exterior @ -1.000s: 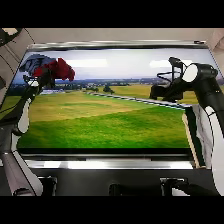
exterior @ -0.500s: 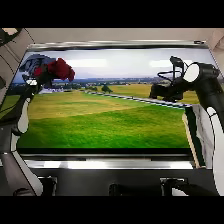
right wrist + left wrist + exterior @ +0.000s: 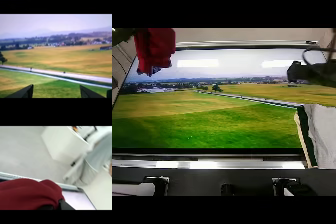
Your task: Fold the shirts.
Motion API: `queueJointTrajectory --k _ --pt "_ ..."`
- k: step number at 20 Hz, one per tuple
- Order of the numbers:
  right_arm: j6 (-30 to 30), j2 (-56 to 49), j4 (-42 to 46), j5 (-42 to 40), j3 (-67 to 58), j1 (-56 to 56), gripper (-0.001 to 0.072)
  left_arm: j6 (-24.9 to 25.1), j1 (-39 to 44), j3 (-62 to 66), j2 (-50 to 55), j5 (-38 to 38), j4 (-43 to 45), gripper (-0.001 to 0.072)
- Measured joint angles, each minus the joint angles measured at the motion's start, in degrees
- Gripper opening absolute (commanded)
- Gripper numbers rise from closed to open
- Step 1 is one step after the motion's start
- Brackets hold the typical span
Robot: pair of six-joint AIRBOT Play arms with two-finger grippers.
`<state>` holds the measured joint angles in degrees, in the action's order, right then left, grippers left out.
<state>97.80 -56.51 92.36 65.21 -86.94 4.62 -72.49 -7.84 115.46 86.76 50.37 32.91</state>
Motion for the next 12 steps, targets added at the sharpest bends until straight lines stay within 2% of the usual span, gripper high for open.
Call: queueJointTrajectory --k 4,7,9,12 --pt "0.0 9.73 0.9 2.47 -0.07 0.0 0.0677 -0.76 5.97 -3.13 -12.26 16.02 6.19 0.0026" --pt "0.15 14.69 1.16 7.3 -0.07 0.0 0.0677 -2.8 12.55 -8.33 -16.37 24.17 10.86 0.0026" --pt "0.22 16.44 1.31 11.26 -0.07 0.0 0.0678 -3.34 18.47 -14.34 -17.4 25.68 12.22 0.0026" --pt "0.33 17.2 1.33 16.59 -0.07 0.0 0.0677 -4.13 27.82 -26.49 -16.92 21.0 13.66 0.0026"
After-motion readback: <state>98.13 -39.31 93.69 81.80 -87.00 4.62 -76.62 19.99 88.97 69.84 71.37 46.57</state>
